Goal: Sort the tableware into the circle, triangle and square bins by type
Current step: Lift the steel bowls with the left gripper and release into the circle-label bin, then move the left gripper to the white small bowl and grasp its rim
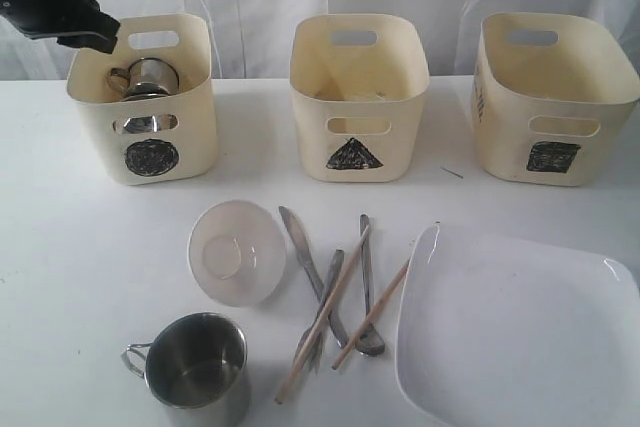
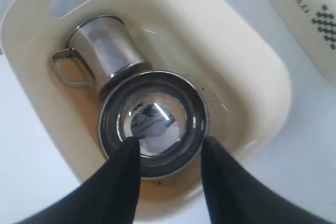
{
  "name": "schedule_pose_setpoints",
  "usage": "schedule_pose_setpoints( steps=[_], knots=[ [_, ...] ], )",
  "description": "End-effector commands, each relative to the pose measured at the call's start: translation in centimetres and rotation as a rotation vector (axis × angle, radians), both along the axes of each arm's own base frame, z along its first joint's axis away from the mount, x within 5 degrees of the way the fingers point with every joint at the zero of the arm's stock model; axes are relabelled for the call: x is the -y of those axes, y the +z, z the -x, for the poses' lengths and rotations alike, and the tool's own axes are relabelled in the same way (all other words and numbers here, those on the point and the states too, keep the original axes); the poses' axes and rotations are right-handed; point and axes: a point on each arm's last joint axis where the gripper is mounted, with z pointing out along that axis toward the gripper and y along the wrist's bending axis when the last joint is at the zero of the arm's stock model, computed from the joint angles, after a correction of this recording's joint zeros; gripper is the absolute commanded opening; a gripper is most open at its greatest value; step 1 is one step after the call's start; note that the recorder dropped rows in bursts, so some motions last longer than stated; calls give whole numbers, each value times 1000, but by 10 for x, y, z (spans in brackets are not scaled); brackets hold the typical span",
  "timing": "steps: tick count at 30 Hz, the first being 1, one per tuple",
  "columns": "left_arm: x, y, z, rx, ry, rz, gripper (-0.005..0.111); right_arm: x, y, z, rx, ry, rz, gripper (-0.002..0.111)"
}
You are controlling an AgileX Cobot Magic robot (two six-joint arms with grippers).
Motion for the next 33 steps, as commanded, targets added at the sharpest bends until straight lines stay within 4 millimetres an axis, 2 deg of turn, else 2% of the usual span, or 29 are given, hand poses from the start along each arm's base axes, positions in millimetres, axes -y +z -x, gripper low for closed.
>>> schedule_pose_setpoints(
  steps=[1, 6, 13, 19, 25, 33],
  knots=[
    [0, 20, 37, -10, -34, 28, 44, 0, -1, 0, 8, -4, -2, 0],
    [1, 15, 79, -49, -44, 91, 44, 0, -1, 0, 8, -4, -2, 0],
    [3, 10, 140, -5, -94, 174, 44, 0, -1, 0, 8, -4, -2, 0],
    [6, 11, 177, 54, -131, 259, 44, 0, -1, 0, 8, -4, -2, 0],
    [21, 5, 190, 60, -213, 346, 44, 0, -1, 0, 8, -4, -2, 0],
    [53, -35, 188, -30, -314, 287, 44, 0, -1, 0, 8, -4, -2, 0]
  ],
)
